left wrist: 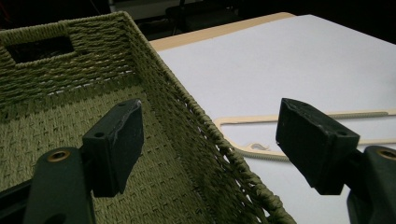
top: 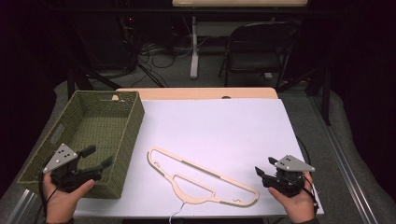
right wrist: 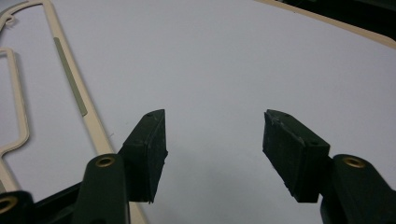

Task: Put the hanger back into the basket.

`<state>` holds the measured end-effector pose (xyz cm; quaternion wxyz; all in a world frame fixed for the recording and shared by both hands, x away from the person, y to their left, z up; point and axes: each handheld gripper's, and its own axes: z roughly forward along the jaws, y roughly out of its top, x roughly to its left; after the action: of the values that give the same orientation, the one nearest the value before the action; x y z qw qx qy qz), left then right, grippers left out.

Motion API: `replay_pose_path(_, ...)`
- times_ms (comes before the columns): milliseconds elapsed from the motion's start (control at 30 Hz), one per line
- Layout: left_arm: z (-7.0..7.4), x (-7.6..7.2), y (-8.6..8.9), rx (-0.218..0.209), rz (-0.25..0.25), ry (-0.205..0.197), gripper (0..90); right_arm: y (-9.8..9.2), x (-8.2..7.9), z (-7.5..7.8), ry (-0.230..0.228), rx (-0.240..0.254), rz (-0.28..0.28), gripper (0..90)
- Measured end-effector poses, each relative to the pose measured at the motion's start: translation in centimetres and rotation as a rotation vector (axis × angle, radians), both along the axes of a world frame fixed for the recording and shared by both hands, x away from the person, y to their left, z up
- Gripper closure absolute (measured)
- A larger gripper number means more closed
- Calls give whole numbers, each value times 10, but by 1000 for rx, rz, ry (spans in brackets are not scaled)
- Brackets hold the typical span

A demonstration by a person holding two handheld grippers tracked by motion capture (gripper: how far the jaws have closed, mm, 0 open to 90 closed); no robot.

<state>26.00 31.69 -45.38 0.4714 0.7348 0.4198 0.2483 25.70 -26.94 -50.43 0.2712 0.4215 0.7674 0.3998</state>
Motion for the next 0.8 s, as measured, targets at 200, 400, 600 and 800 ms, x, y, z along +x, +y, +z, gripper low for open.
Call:
replay_pose_path(200,1,-1,-1,3,-5,7,252,3,1,-1,71,-62,38,468)
replay_pose_path(400,1,-3,-1,-6,-7,6,251,9,5,-1,118,-82,55,481)
replay_pose_path(600,3,-2,-4,-10,-22,32,248,13,11,6,141,-28,100,525)
replay_pose_path(800,4,0,-8,-6,-27,44,235,28,21,24,164,-38,152,513)
